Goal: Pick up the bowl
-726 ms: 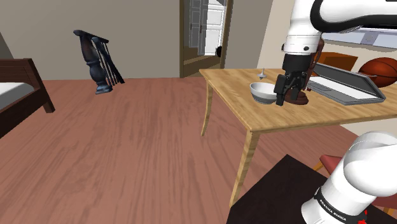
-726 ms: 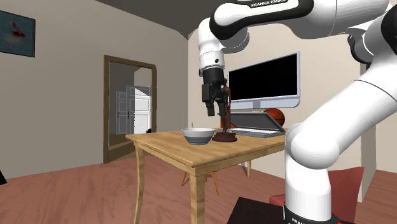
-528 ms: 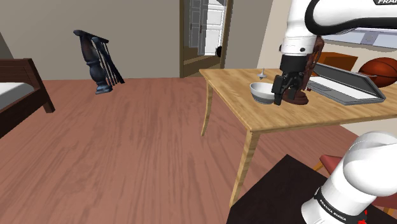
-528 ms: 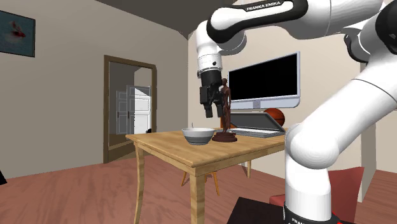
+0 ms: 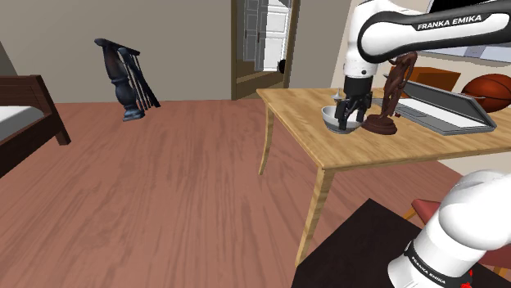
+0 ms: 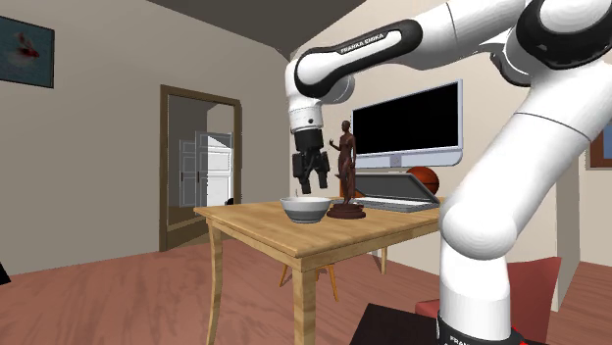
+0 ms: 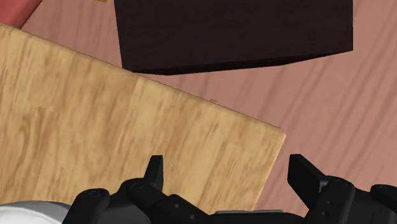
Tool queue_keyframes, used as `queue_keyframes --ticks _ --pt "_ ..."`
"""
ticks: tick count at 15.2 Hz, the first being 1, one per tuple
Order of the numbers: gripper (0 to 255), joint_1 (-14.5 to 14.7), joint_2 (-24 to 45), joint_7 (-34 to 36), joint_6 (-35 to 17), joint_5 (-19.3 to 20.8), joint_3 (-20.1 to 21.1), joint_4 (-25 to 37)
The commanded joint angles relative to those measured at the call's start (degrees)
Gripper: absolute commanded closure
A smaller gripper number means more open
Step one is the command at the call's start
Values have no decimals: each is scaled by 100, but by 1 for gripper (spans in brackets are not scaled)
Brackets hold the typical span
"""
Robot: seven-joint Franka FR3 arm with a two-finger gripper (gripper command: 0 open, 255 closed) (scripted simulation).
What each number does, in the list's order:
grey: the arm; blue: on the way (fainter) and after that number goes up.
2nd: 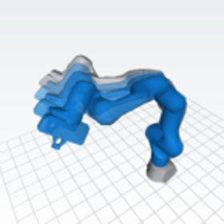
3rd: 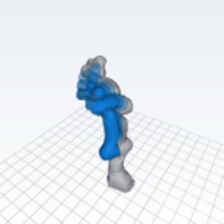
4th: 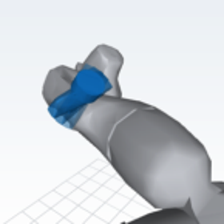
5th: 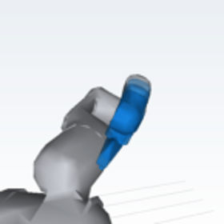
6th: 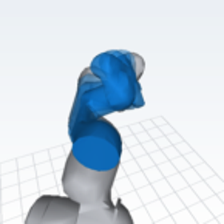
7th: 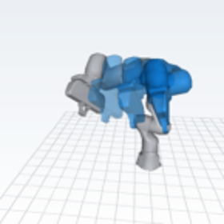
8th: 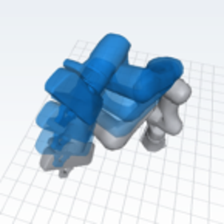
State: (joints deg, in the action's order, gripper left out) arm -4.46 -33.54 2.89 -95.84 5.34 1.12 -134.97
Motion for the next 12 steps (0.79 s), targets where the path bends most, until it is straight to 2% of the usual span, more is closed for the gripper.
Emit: queue_keyframes --ticks 1,12 --pt "0 -87 365 -41 -244 205 -35 162" --pt "0 -516 2311 -140 -1172 1243 -246 1439"
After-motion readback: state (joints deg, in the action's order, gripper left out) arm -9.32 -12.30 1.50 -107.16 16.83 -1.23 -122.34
